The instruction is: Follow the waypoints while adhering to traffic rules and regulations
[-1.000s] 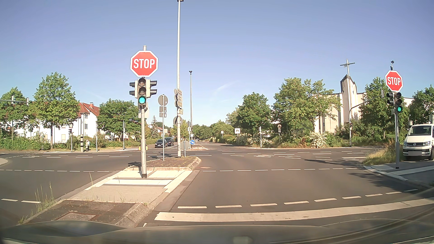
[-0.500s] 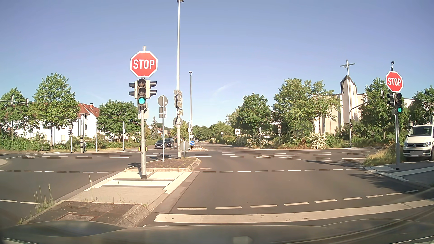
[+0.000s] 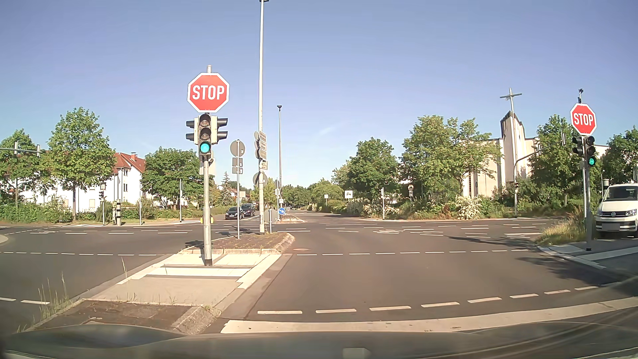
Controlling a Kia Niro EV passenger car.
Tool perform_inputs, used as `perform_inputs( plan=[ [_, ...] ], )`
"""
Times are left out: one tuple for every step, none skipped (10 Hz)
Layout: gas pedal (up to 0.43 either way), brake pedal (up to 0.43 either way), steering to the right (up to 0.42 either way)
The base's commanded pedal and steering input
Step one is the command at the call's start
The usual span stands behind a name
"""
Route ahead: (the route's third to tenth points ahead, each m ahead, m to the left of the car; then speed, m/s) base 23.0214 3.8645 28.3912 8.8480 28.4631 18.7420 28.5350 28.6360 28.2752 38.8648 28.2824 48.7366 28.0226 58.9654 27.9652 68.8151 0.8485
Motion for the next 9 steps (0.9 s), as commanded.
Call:
perform_inputs(
  plan=[
    [0.220, 0.000, 0.017],
    [0.220, 0.000, 0.017],
    [0.220, 0.000, 0.018],
    [0.228, 0.000, 0.017],
    [0.228, 0.000, 0.017],
    [0.228, 0.000, 0.017],
    [0.228, 0.000, 0.017],
    [0.228, 0.000, 0.016],
    [0.228, 0.000, 0.016]
  ],
)
